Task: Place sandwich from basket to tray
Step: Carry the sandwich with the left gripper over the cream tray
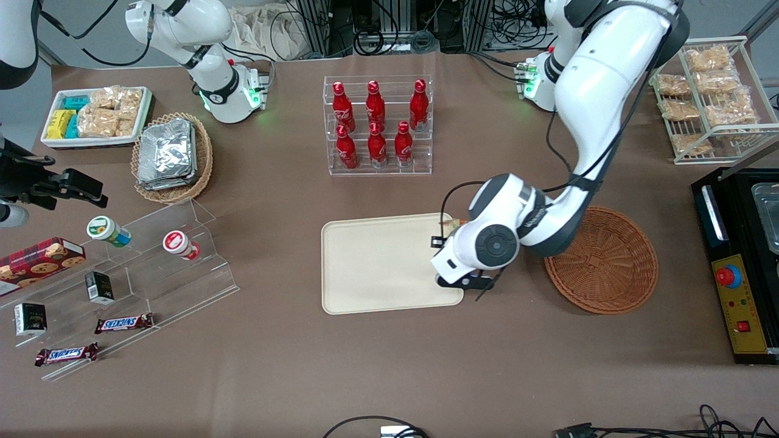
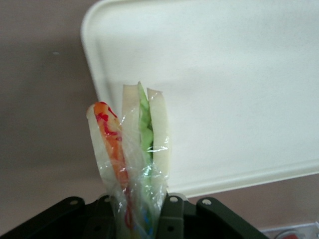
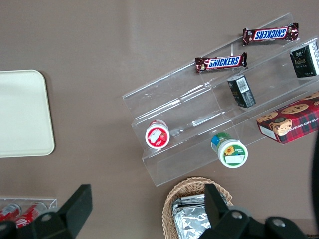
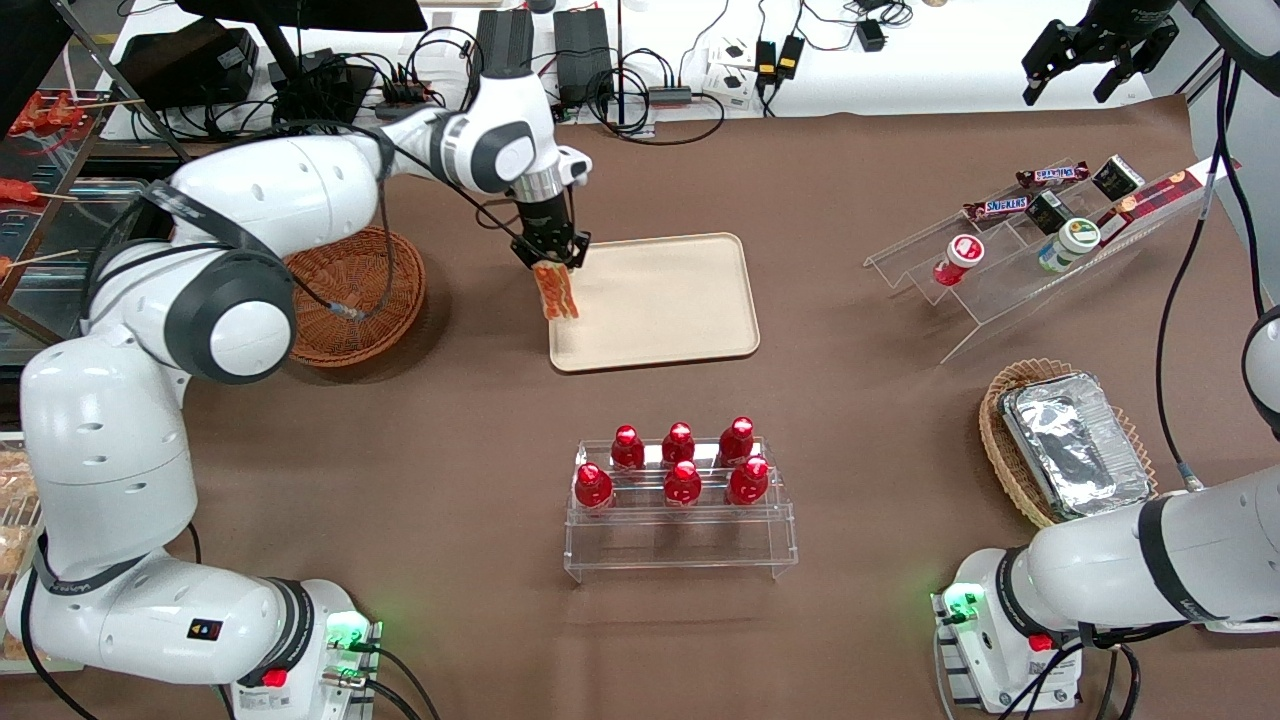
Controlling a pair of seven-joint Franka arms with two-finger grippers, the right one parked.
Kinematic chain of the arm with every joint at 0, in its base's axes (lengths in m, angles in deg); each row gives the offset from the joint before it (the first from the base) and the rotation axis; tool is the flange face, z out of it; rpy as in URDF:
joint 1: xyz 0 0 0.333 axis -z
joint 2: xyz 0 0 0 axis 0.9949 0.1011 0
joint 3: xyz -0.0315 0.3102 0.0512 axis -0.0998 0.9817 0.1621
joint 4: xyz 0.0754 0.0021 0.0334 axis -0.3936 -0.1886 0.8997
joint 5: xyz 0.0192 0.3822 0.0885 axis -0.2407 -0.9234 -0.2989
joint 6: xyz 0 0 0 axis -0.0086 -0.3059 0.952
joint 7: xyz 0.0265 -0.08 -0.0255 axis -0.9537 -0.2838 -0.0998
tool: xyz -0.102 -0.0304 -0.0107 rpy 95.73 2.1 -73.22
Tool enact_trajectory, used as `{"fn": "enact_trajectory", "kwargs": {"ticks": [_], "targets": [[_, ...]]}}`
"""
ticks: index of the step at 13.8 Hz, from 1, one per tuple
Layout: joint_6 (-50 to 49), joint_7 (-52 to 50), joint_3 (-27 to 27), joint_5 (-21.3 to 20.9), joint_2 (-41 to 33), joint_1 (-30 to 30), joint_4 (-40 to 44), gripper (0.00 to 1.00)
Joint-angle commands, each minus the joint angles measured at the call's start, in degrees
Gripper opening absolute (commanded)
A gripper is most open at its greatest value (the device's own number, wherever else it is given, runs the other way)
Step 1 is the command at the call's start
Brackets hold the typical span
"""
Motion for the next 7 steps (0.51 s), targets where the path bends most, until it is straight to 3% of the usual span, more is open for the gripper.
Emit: {"fn": "enact_trajectory", "kwargs": {"ticks": [1,5,7], "targets": [[3.7,-1.6,0.5,-1.0,3.8,1.9,2.1,0.07],[5.2,-3.3,0.5,-4.9,6.5,2.2,2.1,0.11],[5.2,-3.3,0.8,-5.0,6.9,2.2,2.1,0.22]]}}
